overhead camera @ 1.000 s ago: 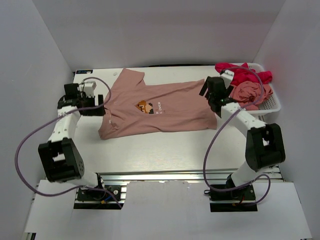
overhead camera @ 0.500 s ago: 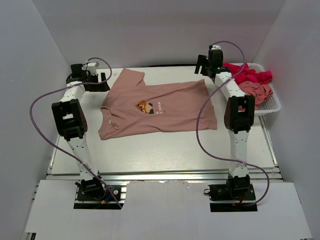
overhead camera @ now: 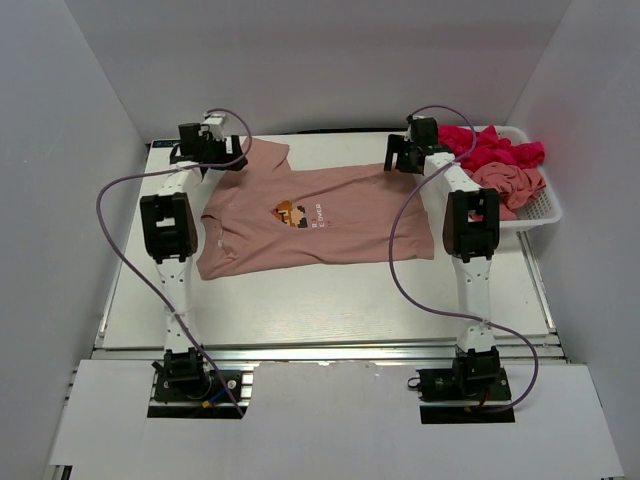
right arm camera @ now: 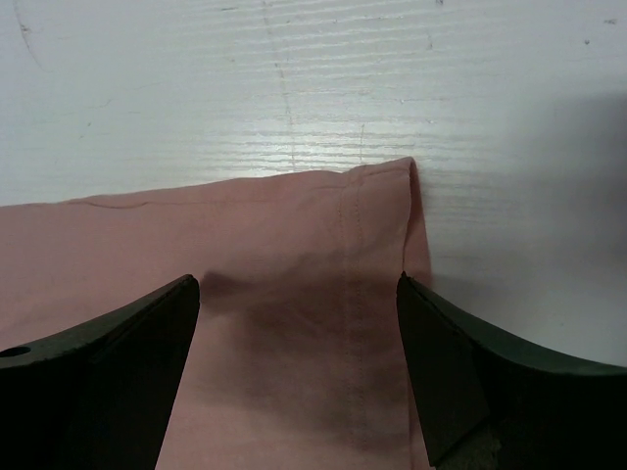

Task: Fold and stack the t-shirts
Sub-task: Grap the side of the flattened tshirt furthest away from the robot with both arms

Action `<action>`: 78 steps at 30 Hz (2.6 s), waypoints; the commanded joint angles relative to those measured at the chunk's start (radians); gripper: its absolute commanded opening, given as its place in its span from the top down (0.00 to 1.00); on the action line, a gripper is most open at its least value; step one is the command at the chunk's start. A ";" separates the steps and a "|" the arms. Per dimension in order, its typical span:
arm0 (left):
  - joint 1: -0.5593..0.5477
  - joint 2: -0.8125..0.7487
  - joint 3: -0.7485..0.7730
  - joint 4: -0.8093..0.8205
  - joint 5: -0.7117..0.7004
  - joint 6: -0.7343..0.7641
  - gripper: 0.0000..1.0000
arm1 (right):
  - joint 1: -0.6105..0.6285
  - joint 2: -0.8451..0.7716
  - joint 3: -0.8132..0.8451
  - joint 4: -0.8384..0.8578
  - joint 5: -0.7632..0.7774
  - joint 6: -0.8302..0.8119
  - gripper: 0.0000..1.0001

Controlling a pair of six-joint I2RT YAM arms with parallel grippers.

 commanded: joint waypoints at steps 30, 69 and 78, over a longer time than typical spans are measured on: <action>-0.072 0.361 0.410 0.397 -0.105 -0.138 0.38 | -0.029 -0.126 -0.116 0.009 0.182 0.009 0.15; -0.138 0.351 0.472 0.240 -0.039 -0.031 0.72 | -0.070 0.014 -0.021 0.161 -0.099 0.037 0.46; -0.132 0.354 0.480 0.218 -0.041 -0.027 0.77 | -0.081 0.080 0.048 0.166 -0.160 0.052 0.56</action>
